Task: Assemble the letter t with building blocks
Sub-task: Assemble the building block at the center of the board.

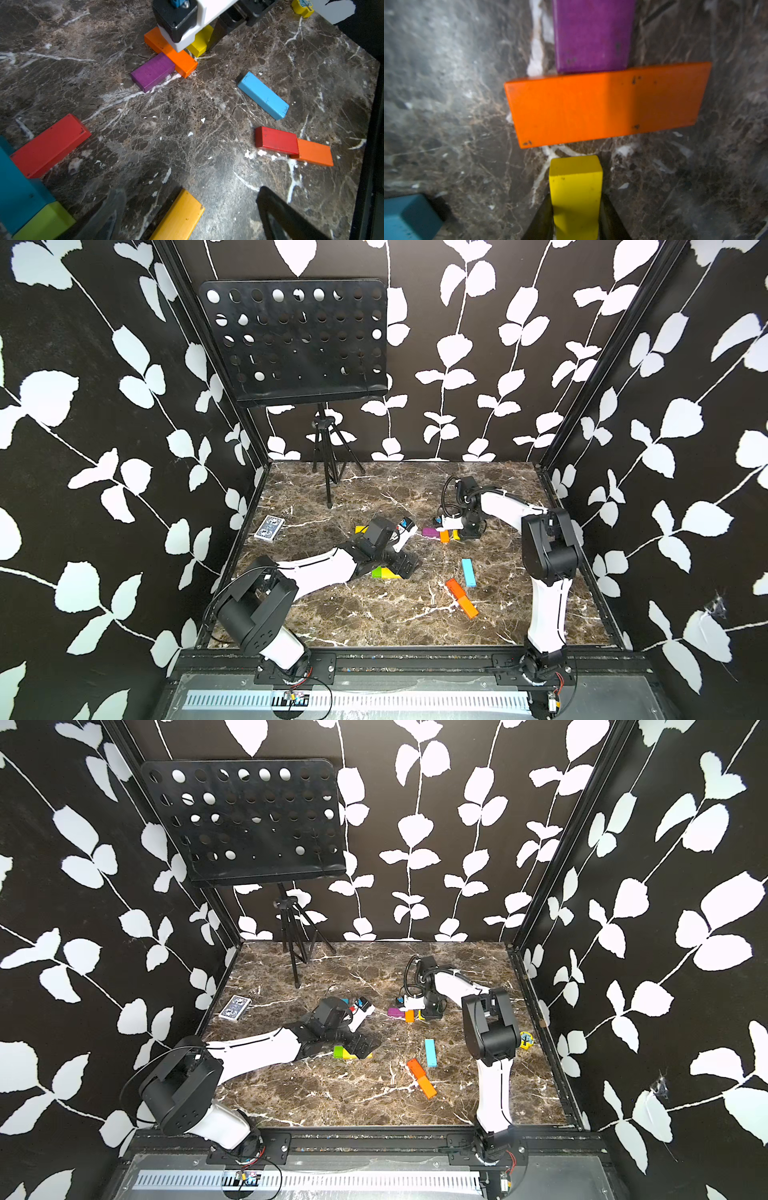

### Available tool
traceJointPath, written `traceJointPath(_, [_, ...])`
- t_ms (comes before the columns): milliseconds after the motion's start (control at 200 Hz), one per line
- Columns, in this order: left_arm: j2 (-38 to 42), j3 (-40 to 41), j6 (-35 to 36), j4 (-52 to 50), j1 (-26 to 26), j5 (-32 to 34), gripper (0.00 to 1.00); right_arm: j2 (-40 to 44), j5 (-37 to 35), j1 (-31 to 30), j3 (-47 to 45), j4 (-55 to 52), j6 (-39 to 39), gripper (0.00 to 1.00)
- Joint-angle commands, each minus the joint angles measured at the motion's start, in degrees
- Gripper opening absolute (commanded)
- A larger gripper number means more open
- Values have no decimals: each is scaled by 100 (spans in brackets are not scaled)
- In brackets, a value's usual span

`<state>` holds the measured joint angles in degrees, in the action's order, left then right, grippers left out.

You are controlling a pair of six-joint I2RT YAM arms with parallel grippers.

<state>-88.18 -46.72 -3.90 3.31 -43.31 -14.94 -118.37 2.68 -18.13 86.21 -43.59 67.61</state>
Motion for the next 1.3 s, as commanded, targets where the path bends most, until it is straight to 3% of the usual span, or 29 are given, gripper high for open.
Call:
traceJointPath(0, [16, 20, -11, -29, 4, 0, 99, 7, 90, -43, 93, -169, 11, 27])
traceJointPath(425, [-19, 6, -32, -58, 6, 13, 99, 24, 367, -41, 229, -119, -99, 22])
traceJointPath(1296, [-100, 41, -85, -15, 7, -9, 99, -165, 183, -126, 348, -171, -12, 21])
